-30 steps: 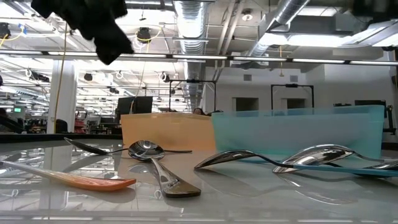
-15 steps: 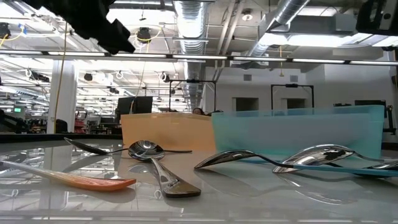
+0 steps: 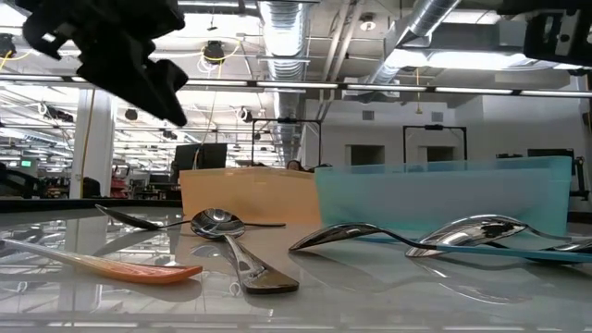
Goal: Sort silverware by color (type)
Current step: Put the black spoon into the pink bin
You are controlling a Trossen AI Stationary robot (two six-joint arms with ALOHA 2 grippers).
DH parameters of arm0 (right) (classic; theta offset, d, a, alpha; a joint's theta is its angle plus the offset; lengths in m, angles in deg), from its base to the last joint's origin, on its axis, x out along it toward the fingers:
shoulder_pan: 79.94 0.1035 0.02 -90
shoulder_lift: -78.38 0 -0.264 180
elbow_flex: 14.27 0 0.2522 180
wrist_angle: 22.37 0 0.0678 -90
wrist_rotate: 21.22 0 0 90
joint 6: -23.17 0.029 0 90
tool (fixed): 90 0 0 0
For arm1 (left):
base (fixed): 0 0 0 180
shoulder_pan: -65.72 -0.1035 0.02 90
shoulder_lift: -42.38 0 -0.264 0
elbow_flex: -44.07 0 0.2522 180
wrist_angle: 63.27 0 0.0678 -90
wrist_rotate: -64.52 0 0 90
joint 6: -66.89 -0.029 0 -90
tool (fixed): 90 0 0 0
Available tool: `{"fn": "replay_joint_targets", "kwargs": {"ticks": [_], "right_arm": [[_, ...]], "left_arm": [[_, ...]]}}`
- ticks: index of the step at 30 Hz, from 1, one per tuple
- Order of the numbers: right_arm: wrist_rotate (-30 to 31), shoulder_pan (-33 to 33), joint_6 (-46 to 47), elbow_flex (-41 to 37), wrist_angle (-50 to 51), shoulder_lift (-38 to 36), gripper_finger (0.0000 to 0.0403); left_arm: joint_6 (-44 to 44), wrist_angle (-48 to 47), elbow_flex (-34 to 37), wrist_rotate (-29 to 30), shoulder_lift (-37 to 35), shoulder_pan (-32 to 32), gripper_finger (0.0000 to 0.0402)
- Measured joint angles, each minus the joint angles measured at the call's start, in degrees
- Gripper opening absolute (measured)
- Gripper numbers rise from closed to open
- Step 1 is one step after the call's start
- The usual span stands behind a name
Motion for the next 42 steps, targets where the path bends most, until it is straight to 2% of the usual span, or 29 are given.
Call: {"fn": "replay_joint_targets", "kwargs": {"ticks": [8, 20, 25, 32, 37, 39, 42], "right_arm": [[0.3, -0.3, 0.3, 0.0, 1.0, 0.0, 0.0098], [0.2, -2.1, -1.4, 0.0, 0.7, 0.3, 0.0098], [0.2, -2.0, -1.5, 0.0, 0.8, 0.3, 0.0098], [0.3, -1.3, -1.7, 0.0, 0.8, 0.3, 0.0098], [0.3, -0.8, -1.7, 0.0, 0.8, 0.3, 0.0098], [0.3, -0.6, -1.7, 0.0, 0.8, 0.3, 0.0098], [0.3, -0.6, -1.7, 0.0, 0.8, 0.3, 0.0098]], "left_arm": [[5.1, 1.1, 0.0, 3.5, 5.5, 4.8, 0.0169], [7.4, 15.4, 0.0, 11.5, 18.3, 7.5, 0.0169], [11.2, 20.8, -0.1, 11.0, 24.2, 7.5, 0.0169], [15.3, 21.7, -0.8, 11.5, 30.5, 5.8, 0.0169], [15.5, 26.1, -0.8, 7.0, 33.7, 4.0, 0.0168], [15.8, 26.3, -0.9, 5.7, 33.8, 3.6, 0.0157], [16.6, 25.2, -1.0, 5.1, 33.8, 2.8, 0.0114]]}}
